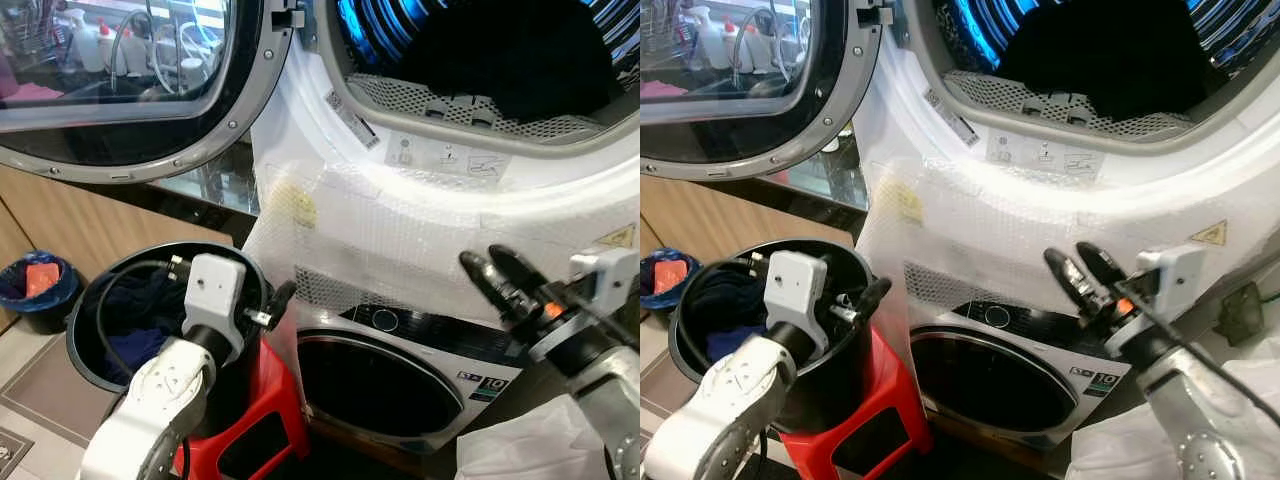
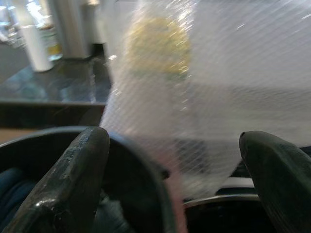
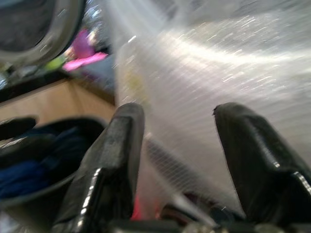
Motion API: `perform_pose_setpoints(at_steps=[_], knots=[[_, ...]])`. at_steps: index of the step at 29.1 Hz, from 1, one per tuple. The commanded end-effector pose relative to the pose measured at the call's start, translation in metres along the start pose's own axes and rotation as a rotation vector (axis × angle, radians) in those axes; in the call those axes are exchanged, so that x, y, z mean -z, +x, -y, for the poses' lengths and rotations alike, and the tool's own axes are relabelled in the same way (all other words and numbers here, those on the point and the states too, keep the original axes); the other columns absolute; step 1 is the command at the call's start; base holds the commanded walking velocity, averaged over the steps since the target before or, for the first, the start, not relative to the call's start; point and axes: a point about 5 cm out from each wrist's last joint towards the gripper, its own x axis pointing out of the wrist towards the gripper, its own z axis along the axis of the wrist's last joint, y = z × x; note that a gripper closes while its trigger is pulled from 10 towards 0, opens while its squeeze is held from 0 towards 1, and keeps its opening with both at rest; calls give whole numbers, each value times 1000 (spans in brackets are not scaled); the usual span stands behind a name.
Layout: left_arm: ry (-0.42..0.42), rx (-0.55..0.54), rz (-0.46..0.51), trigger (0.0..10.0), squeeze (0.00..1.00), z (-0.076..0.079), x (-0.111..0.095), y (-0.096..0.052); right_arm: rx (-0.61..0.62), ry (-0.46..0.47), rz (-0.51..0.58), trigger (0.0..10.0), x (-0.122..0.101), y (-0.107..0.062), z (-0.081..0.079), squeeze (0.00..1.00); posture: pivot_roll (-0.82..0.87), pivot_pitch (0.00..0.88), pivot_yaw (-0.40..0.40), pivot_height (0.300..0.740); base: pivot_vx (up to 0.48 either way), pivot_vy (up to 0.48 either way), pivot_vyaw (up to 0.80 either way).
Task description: Clothes washing
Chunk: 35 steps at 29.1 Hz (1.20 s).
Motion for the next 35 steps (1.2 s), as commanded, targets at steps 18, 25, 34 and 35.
perform_pose_setpoints(at_steps=[18, 25, 34, 35], knots=[[-84, -585, -264, 10000, 0, -65, 55, -18, -47, -121, -88, 10000, 19, 7, -7, 0, 24, 51, -55, 740, 0, 0, 0], [-112, -637, -258, 10000, 0, -70, 54, -18, -61, -132, -86, 10000, 22, 10, -10, 0, 26, 57, -56, 740, 0, 0, 0], [-108, -638, -243, 10000, 0, -73, 48, -16, -51, -125, -73, 10000, 22, 10, -11, 0, 24, 65, -54, 740, 0, 0, 0], [-95, -635, -236, 10000, 0, -74, 46, -15, -25, -118, -64, 10000, 22, 11, -9, 0, 24, 66, -52, 740, 0, 0, 0]])
